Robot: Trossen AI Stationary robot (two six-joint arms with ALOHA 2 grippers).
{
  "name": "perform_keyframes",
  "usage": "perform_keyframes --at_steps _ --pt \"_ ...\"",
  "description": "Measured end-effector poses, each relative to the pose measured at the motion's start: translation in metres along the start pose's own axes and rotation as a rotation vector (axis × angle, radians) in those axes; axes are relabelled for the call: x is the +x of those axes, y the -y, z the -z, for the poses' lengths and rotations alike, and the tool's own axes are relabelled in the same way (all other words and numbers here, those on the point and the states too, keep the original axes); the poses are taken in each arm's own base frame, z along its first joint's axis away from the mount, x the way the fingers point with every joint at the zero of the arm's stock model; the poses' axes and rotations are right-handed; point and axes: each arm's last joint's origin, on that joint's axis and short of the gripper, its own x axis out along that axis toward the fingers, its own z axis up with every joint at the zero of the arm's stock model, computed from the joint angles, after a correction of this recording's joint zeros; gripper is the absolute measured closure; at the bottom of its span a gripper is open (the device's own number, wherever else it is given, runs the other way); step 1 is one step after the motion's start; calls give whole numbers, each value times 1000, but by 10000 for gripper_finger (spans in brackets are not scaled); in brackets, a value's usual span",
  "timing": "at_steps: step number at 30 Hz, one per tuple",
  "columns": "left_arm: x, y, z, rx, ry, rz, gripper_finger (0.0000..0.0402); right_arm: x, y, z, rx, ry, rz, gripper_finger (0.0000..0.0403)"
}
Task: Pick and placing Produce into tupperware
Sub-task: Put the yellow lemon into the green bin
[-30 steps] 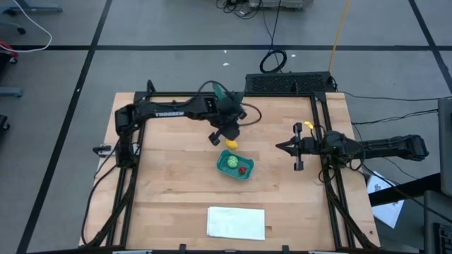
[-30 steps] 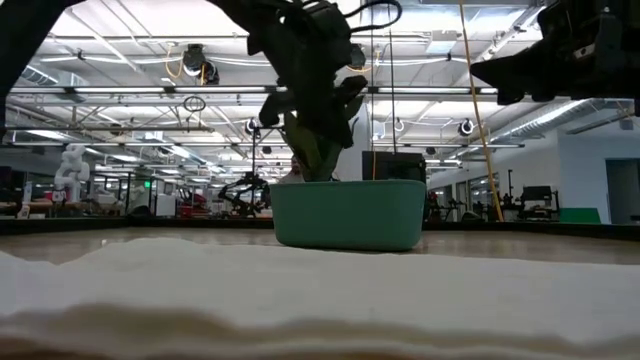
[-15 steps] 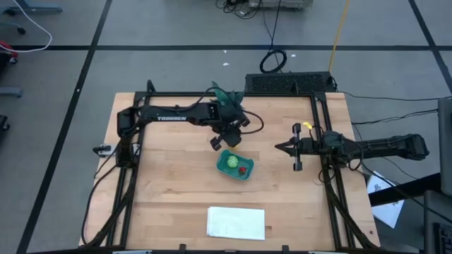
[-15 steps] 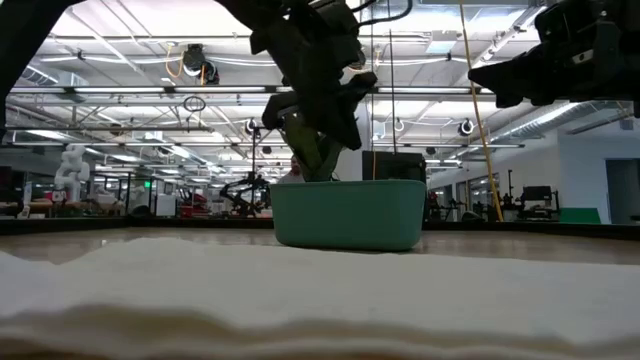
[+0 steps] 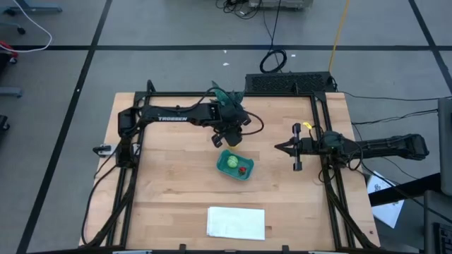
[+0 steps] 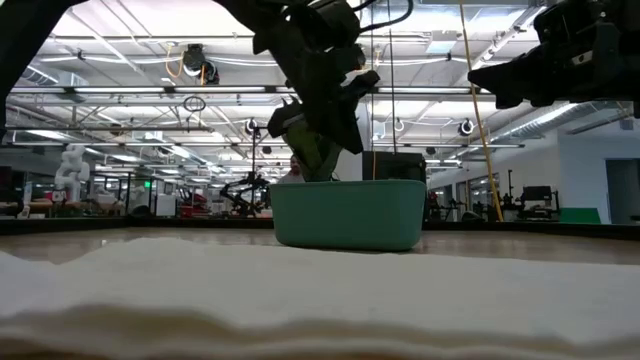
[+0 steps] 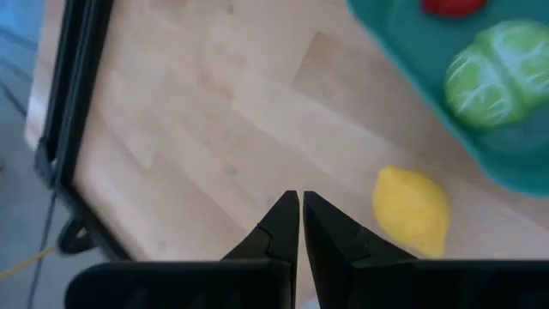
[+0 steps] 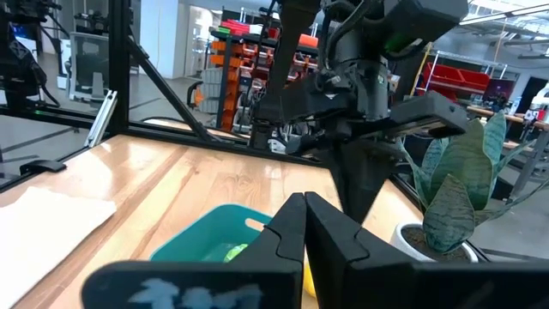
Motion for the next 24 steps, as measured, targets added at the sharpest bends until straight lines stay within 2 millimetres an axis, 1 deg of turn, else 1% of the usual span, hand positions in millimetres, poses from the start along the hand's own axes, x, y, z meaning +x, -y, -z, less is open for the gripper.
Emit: perform_keyframes --at_steps 2,4,9,12,18,22,24 --pt "0 0 1 -9 -36 -12 376 0 0 0 0 0 0 403" --pt "0 -1 1 -68 -51 -21 376 0 0 0 0 0 0 403" --pt "0 -3 1 -204 -51 -50 376 0 0 0 -1 0 0 403" --pt "0 -3 1 -248 -51 -48 376 0 0 0 -2 0 0 403" --pt "4 2 0 -248 -11 11 376 0 0 0 -3 0 0 403" --pt "13 7 1 -241 -23 56 376 0 0 0 -3 -2 0 403" --pt "23 11 3 -239 -37 91 376 0 0 1 -3 -6 -1 403"
